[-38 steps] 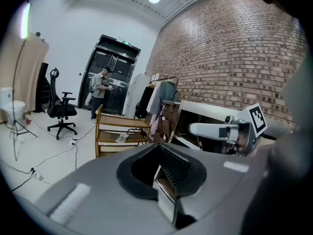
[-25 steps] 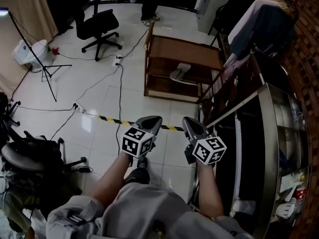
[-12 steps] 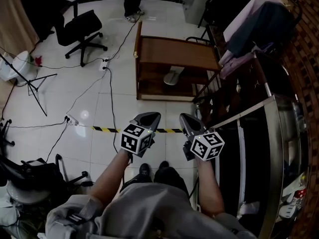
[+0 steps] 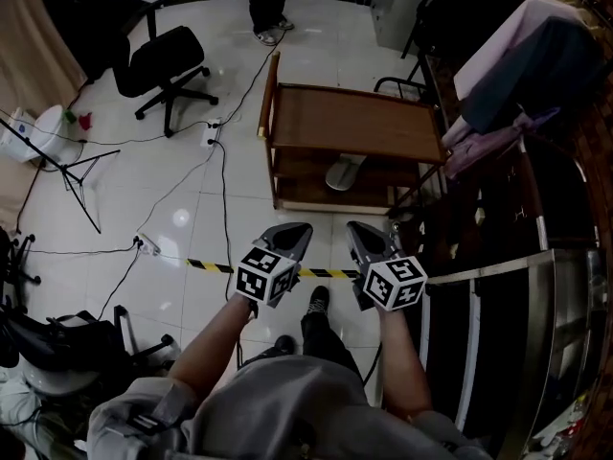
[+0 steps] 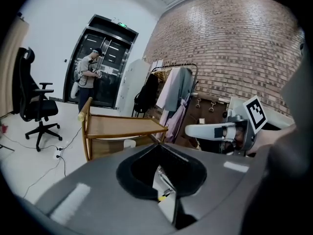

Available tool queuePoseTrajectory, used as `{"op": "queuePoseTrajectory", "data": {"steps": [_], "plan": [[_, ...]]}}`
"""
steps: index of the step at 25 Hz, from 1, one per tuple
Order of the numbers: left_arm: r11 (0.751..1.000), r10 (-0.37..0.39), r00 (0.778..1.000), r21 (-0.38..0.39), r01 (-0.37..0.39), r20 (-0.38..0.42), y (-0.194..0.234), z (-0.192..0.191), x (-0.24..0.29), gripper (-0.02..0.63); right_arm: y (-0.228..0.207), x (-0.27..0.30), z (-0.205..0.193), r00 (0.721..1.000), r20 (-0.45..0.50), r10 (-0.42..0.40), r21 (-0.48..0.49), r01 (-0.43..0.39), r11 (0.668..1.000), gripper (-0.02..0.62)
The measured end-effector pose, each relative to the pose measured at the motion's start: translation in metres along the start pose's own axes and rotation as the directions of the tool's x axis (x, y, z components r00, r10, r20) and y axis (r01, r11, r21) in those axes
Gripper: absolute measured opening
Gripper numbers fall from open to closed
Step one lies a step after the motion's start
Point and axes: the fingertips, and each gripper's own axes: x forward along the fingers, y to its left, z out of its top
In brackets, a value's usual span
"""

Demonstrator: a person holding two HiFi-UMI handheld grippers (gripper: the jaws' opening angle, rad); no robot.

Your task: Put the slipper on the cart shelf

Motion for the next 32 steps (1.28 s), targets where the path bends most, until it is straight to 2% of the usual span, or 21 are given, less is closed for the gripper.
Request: {"op": "queuePoseTrajectory", "data": {"steps": [3, 7, 12, 17, 21, 26, 30, 32], "plan": [[1.0, 0.019, 1.0, -0.002, -0.019, -0.022, 0.019, 0.001, 0.034, 0.008, -0.037, 0.028, 0.005, 1.0, -0.02, -0.003, -0.026, 0.003, 1.0, 0.0], [0.997, 0.06, 0.996, -0.036, -0.063, -0.063, 0.043, -0.008, 0.079, 0.008, -0.089, 0.063, -0.005, 0.998, -0.062, 0.007, -0.012, -0.008, 1.0, 0.0], [0.993, 0.098, 0.99, -0.052, -0.104, -0.098, 0.07, -0.015, 0.125, 0.008, -0.151, 0.103, -0.036, 0.986, -0.166, -0.034, -0.017, 0.032, 0.999, 0.0], [0.988, 0.114, 0.984, -0.085, -0.127, -0.138, 0.104, -0.03, 0.162, 0.008, -0.186, 0.133, -0.066, 0.969, -0.235, -0.081, 0.012, 0.086, 0.996, 0.0], [0.991, 0.11, 0.978, -0.056, -0.122, -0.177, 0.149, -0.058, 0.2, 0.008, -0.219, 0.181, -0.104, 0.953, -0.277, -0.124, 0.041, 0.141, 0.989, 0.009], [0.992, 0.088, 0.976, -0.075, -0.105, -0.201, 0.193, -0.084, 0.233, 0.008, -0.269, 0.24, -0.153, 0.924, -0.326, -0.198, 0.066, 0.231, 0.971, 0.042], [0.993, 0.067, 0.974, -0.079, -0.086, -0.216, 0.215, -0.101, 0.247, 0.008, -0.303, 0.282, -0.175, 0.904, -0.355, -0.237, 0.073, 0.28, 0.957, 0.141], [0.992, 0.07, 0.973, -0.084, -0.091, -0.22, 0.228, -0.109, 0.256, 0.008, -0.322, 0.299, -0.18, 0.893, -0.359, -0.272, 0.061, 0.313, 0.948, 0.158]]}}
